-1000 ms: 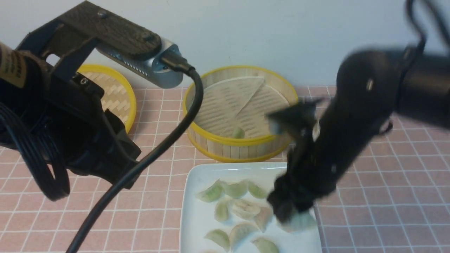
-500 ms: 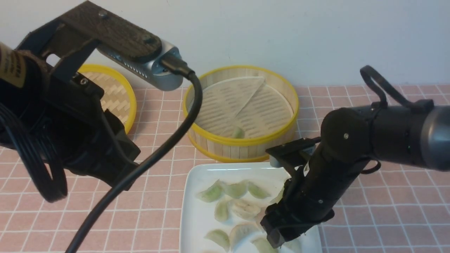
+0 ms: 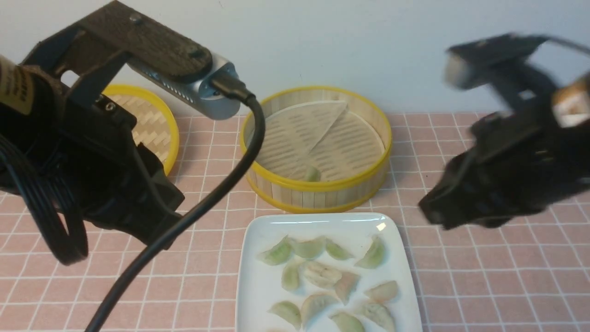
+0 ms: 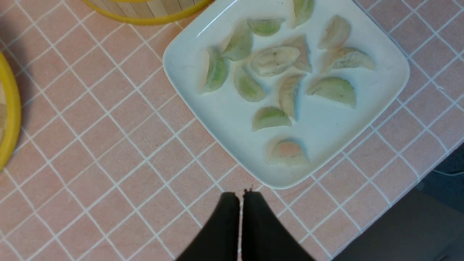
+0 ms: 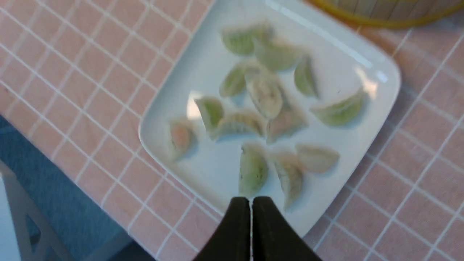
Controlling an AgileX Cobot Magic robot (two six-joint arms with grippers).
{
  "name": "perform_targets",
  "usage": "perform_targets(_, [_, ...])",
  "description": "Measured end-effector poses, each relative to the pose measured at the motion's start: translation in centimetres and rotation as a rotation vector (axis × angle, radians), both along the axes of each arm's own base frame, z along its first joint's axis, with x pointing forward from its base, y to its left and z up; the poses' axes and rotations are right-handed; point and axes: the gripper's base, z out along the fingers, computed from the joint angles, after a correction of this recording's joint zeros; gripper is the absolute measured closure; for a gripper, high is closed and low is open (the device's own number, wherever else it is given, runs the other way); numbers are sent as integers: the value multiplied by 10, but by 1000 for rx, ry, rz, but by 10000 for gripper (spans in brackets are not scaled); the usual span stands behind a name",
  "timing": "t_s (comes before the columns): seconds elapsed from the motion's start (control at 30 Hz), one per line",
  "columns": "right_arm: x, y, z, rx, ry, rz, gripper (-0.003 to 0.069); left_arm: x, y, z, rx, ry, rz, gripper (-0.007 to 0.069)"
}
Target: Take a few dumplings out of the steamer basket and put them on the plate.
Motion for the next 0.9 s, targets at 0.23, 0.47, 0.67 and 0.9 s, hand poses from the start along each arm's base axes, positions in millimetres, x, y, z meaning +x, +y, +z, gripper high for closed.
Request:
perform_targets(0.23, [-100,-78,11,242,-449,-69,673,4,-4,4,-58,-57,1,631])
perform_targets(0.47, [-154,-125,-46,442,-783,-169,673,7,-9,9,-127,-100,-4,631])
perform_targets(0.67, [-159,-135,-74,585,-846,-269,673,6,-11,8,-178,-125,-11,631])
perform_targets(0.9, [-157,-134,-74,619,-828,-285,673,-17,5,-8,-209,-178,-15,631])
